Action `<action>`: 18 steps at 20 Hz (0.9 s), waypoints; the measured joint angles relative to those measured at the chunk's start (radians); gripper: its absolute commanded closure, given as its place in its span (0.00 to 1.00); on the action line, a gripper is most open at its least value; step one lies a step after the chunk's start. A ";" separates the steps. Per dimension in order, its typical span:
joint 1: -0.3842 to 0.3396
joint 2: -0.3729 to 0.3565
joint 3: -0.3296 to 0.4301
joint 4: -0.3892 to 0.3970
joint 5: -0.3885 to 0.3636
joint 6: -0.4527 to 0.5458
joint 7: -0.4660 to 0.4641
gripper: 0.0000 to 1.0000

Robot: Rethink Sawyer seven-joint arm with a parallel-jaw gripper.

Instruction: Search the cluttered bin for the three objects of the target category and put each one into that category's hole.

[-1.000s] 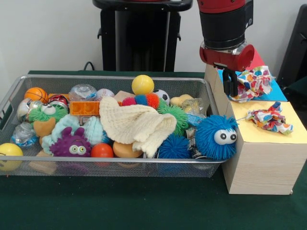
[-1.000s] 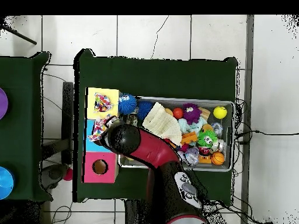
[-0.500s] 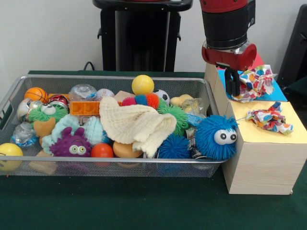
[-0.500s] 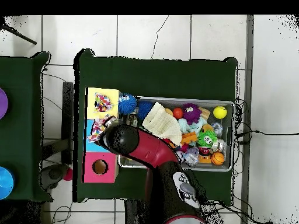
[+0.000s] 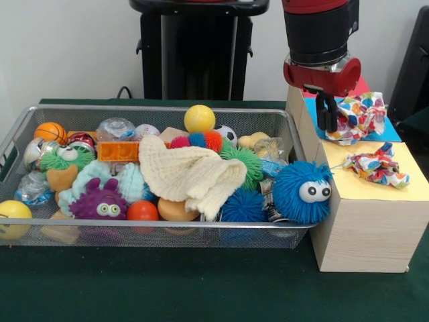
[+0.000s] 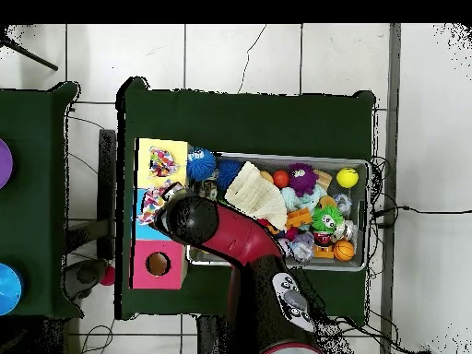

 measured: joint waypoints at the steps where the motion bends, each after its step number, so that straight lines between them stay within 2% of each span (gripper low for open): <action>1: 0.000 -0.001 0.000 0.000 0.000 0.000 0.000 1.00; 11: 0.001 -0.008 0.000 0.000 0.000 0.000 0.000 1.00; 12: 0.001 -0.009 0.000 0.000 0.000 0.000 0.000 0.00; 18: 0.014 -0.016 -0.002 -0.002 0.000 0.001 0.000 0.00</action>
